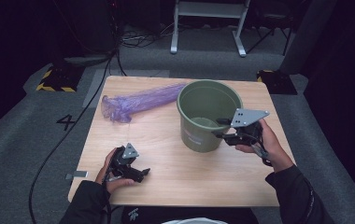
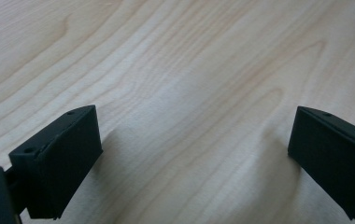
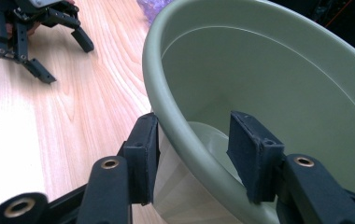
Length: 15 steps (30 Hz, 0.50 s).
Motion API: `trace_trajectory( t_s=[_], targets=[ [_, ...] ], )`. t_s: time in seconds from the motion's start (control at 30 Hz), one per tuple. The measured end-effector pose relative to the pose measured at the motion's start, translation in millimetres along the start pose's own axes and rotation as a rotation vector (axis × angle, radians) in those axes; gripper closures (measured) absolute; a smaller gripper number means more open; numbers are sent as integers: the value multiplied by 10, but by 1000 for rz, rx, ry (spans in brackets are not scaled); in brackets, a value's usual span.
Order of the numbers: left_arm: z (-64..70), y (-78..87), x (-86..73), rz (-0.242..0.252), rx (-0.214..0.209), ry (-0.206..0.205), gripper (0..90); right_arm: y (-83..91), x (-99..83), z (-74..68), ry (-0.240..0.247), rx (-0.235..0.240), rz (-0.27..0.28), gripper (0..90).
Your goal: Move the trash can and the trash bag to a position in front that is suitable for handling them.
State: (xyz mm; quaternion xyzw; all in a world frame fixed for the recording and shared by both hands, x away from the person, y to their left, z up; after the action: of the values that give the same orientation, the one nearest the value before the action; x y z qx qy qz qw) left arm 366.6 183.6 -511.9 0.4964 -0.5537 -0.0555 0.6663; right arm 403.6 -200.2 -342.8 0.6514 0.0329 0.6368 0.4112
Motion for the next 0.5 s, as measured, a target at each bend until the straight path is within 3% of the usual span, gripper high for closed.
trace_trajectory(
  t_s=[0.3, 0.4, 0.5],
  targets=[
    [-112, -33, 18, -2, 11, 5, 26, 90, -70, 64, 0, -23, -13, 537],
    [-143, -44, 25, -3, 8, 1, 24, 105, -97, 69, 8, -65, -16, 425],
    [-171, -53, 29, -1, 10, 2, 22, 173, -144, 56, 0, -69, 27, 319]
  ],
)
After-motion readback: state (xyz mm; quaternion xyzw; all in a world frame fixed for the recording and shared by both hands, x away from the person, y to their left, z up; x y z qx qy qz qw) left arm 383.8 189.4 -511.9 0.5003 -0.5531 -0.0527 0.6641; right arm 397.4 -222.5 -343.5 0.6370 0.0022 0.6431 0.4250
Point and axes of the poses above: each handheld gripper's, and its own axes: y roughly backward along the jaws, x roughly out of its top, z roughly to its right, the point moved 1 cm from there along -y, roughly forward along the jaws, and after that the axes turned 10 degrees about -y, right-handed, at the moved point
